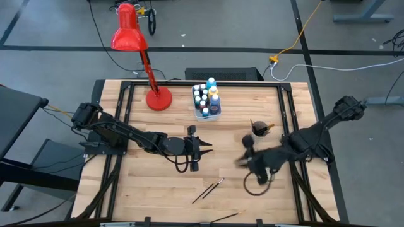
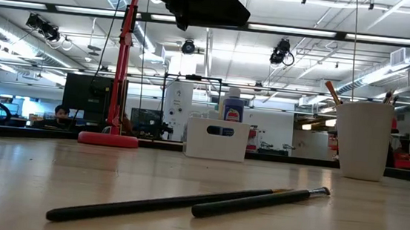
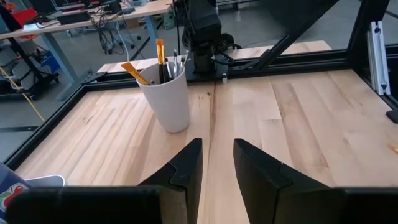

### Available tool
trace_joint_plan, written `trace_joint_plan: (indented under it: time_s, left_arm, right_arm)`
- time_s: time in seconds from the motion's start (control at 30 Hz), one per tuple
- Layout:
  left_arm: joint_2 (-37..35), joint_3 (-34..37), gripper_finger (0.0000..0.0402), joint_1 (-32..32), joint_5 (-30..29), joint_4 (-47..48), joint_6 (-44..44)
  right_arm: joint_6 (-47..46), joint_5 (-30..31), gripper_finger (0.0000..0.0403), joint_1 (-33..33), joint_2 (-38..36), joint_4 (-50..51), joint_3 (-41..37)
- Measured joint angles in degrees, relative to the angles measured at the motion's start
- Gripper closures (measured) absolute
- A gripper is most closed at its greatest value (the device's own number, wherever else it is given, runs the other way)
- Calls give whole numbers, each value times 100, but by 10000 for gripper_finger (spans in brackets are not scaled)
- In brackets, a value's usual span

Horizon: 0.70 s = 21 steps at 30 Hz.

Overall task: Pick & Place Paint Supplies
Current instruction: Put the gold paint brush into the gray cup

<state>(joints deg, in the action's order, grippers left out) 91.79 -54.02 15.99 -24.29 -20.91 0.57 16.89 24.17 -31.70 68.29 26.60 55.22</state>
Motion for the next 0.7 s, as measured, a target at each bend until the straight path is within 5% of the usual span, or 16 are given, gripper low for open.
trace_joint_plan:
  time_s: [0.1, 0.2, 0.47, 0.7]
  left_arm:
    - [0, -2, 303, -2, 1, 2, -24]
    - [0, 0, 303, -2, 198, 7, -41]
    - [0, 0, 303, 0, 505, 19, -82]
    - [0, -2, 303, 0, 410, -59, 232]
  right_arm:
    - [-415, -1223, 330, -192, -5, -1441, -257]
    - [-188, -1833, 330, -473, 58, -3142, -976]
    - [-173, -1320, 330, -880, 1060, -6597, -2690]
    - [-560, -1327, 330, -992, 2564, -7642, -2507]
